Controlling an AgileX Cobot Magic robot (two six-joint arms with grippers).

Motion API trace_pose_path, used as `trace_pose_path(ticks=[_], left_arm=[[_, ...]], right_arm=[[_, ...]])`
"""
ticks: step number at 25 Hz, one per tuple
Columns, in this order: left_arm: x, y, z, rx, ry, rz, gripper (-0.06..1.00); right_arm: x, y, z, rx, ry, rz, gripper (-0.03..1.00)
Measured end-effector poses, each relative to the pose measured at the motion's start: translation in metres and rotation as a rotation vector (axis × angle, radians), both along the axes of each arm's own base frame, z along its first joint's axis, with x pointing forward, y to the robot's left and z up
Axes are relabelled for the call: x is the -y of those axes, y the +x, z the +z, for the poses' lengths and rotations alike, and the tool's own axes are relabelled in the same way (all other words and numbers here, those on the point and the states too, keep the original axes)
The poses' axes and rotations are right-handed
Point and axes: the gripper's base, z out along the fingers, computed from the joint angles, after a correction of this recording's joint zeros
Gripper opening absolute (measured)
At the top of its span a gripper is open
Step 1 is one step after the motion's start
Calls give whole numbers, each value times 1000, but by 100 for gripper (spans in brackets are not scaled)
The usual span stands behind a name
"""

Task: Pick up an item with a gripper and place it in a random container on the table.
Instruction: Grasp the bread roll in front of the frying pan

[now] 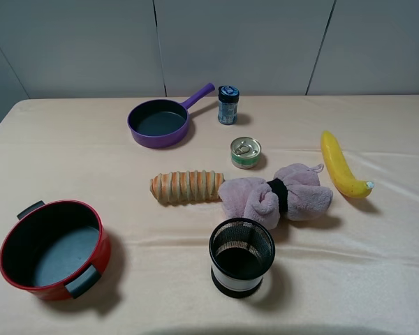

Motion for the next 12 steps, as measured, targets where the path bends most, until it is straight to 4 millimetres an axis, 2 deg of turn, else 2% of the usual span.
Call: trace_pose_path(ticks=[12], left_arm=[[0,0,0,0,0,0,99]], right_arm=[[0,0,0,0,0,0,69]])
